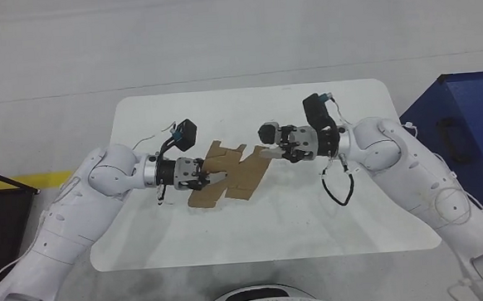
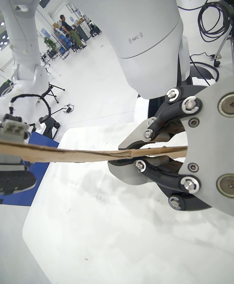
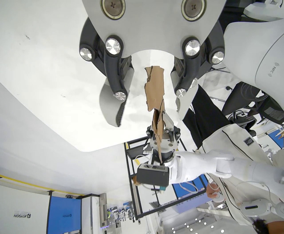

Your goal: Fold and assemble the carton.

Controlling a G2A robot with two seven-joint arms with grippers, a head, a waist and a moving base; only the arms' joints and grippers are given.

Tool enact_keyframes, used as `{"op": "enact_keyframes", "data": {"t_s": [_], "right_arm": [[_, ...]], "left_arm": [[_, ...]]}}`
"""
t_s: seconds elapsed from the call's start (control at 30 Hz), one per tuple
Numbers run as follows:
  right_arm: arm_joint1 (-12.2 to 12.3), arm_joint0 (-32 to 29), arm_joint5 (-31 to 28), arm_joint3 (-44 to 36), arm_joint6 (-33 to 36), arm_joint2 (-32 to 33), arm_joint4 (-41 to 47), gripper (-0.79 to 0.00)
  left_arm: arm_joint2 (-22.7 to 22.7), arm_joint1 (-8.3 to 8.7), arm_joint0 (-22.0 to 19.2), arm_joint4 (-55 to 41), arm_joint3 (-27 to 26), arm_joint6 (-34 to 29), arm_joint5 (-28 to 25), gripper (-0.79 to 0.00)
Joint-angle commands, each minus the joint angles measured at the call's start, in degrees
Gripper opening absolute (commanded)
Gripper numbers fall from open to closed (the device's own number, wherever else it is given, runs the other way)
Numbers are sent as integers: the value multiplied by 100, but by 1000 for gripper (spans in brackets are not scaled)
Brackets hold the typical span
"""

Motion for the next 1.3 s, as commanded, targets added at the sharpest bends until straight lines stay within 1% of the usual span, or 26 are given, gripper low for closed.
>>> {"op": "enact_keyframes", "data": {"t_s": [0.0, 0.23, 0.3, 0.43, 0.47, 0.5, 0.53, 0.57, 0.8, 0.83, 0.87, 0.93, 0.97, 1.0, 1.27], "right_arm": [[-21, 56, 37, -2, 174, -73, 81, -468], [-90, 246, -124, 40, 498, -239, 356, -502], [-109, 300, -114, 46, 631, -297, 371, -499], [-152, 419, -2, 60, 862, -403, 308, -523], [-163, 439, 10, 68, 878, -419, 306, -554], [-172, 461, 30, 77, 903, -430, 282, -616], [-180, 477, 56, 82, 920, -436, 261, -717], [-188, 485, 73, 84, 924, -442, 253, -785], [-222, 506, 28, 129, 953, -453, 316, -785], [-225, 510, 23, 135, 974, -455, 327, -616], [-228, 509, 20, 137, 994, -462, 347, -508], [-234, 506, 38, 151, 1042, -473, 373, -462], [-237, 506, 53, 155, 1060, -476, 385, -440], [-239, 508, 66, 158, 1078, -476, 391, -437], [-225, 471, 164, 151, 1290, -422, 414, -465]], "left_arm": [[95, 46, -84, -30, 17, 0, 0, -785], [317, 162, -292, -194, 142, 0, 0, -785], [370, 183, -334, -235, 154, 0, 0, -785], [458, 218, -408, -302, 170, 1, 0, -785], [479, 226, -426, -301, 172, 0, 0, -785], [494, 234, -442, -304, 183, 0, 0, -785], [504, 243, -459, -295, 202, 1, 0, -785], [515, 250, -472, -300, 210, 1, 0, -785], [526, 292, -523, -390, 289, 1, 0, -785], [524, 297, -525, -400, 293, 1, 0, -785], [522, 301, -525, -403, 299, 1, 0, -785], [514, 311, -525, -389, 302, 1, 0, -785], [505, 315, -524, -389, 300, 1, 0, -785], [497, 320, -521, -375, 303, 1, 0, -785], [427, 340, -481, -359, 288, 18, 0, -785]]}}
